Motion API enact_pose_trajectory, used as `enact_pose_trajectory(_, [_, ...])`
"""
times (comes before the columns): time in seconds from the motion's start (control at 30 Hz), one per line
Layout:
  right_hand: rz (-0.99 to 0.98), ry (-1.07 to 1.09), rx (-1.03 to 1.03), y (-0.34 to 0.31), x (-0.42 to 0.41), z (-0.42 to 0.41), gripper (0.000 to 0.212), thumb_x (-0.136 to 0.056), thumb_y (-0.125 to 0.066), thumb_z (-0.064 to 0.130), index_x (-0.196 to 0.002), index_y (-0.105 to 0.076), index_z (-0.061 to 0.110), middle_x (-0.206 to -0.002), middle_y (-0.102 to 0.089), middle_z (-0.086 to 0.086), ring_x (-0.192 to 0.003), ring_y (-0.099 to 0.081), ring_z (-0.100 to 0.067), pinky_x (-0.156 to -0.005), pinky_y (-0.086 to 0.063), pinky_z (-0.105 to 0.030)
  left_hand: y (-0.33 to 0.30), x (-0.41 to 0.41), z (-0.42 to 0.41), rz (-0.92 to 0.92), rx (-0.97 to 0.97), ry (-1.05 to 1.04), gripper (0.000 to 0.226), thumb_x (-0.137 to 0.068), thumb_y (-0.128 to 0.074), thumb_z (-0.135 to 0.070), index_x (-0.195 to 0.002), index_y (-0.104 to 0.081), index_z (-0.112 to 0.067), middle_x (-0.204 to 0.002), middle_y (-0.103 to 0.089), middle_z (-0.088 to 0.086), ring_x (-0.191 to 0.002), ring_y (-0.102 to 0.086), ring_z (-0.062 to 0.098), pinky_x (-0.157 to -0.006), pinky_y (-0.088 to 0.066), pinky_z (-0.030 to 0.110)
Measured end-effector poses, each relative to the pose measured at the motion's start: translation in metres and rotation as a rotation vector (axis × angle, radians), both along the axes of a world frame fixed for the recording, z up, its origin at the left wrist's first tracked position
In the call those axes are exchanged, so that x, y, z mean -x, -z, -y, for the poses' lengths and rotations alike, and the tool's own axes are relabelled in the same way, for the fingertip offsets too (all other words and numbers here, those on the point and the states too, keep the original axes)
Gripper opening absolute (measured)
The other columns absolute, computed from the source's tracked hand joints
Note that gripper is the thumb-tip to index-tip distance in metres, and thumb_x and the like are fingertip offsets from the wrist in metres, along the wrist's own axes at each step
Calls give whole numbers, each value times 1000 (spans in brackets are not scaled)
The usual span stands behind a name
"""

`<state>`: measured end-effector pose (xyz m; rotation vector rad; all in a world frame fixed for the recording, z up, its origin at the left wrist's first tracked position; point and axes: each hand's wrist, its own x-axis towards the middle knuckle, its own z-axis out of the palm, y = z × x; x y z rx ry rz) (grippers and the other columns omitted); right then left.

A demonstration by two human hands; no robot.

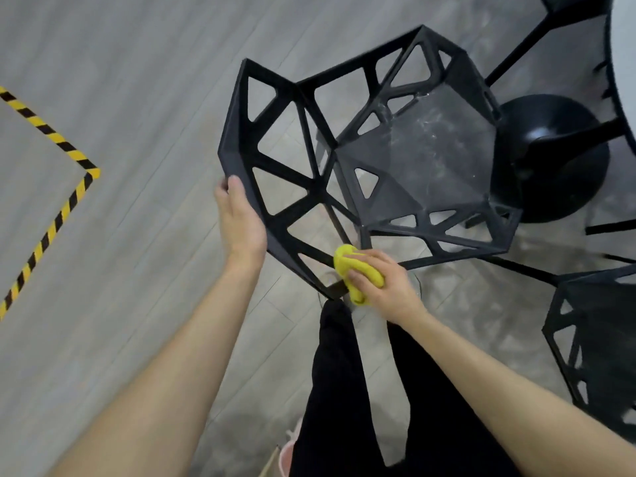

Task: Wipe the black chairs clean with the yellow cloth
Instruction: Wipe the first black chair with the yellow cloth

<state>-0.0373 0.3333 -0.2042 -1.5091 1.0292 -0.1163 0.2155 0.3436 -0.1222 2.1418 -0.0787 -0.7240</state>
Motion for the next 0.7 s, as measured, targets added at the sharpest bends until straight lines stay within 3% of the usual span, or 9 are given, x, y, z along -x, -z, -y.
enact_pose_trajectory(0.07, [-111, -5, -21, 14, 19, 5, 30, -97, -70, 52, -124, -75, 40, -127, -61, 22, -116, -62, -4, -110, -50, -47, 10, 21, -16, -12, 45, -110, 72, -103, -24, -65, -152, -51, -20, -152, -59, 0, -144, -52, 19, -126, -33, 40])
enact_pose_trajectory(0.13, [-51, 12, -5, 10, -14, 17, 28, -99, -69, 48, -124, -74, 38, -127, -62, 20, -117, -60, -3, -110, -50, -45, 33, 16, -20, -2, 65, -213, 87, -94, -26, -81, -152, -56, -22, -154, -61, 3, -147, -52, 25, -128, -36, 51])
enact_pose_trajectory(0.23, [209, -9, 26, -19, -79, 20, 31, -99, -73, 38, -129, -75, 34, -134, -63, 14, -129, -59, -8, -112, -49, -35, 57, 9, -20, 195, 61, -230, 74, -99, -30, -78, -116, -68, -17, -116, -77, 10, -115, -70, 36, -104, -54, 64])
enact_pose_trajectory(0.3, [273, -56, 42, -21, -74, 17, 32, -100, -74, 32, -132, -74, 33, -137, -61, 13, -132, -58, -9, -112, -47, -29, 47, 15, -11, 308, 31, -200, 57, -103, -30, -73, -95, -61, -25, -101, -72, 17, -101, -70, 41, -91, -56, 67])
enact_pose_trajectory(0.47, [-4, -51, -129, 14, 22, 21, 27, -102, -69, 42, -128, -72, 34, -123, -68, 18, -116, -65, 0, -109, -51, -43, 37, 20, -10, 397, -60, -123, 51, -106, -22, -72, -90, -49, -32, -98, -70, 16, -93, -70, 39, -85, -56, 63])
enact_pose_trajectory(0.6, [5, 65, -44, 38, -43, 85, 35, -97, -68, 54, -127, -71, 37, -117, -74, 11, -110, -70, -10, -103, -57, -46, 28, 25, -3, 405, -55, -117, 39, -111, -22, -59, -87, -43, -37, -95, -72, 18, -86, -76, 25, -84, -59, 59])
enact_pose_trajectory(0.7, [-80, 47, -31, 81, -119, 122, 52, -91, -61, 64, -135, -68, 36, -132, -67, 5, -121, -65, -17, -108, -52, -45, 27, 29, -3, 391, -12, -141, 38, -117, -24, -43, -95, -45, -20, -97, -75, 15, -89, -79, 10, -85, -62, 51])
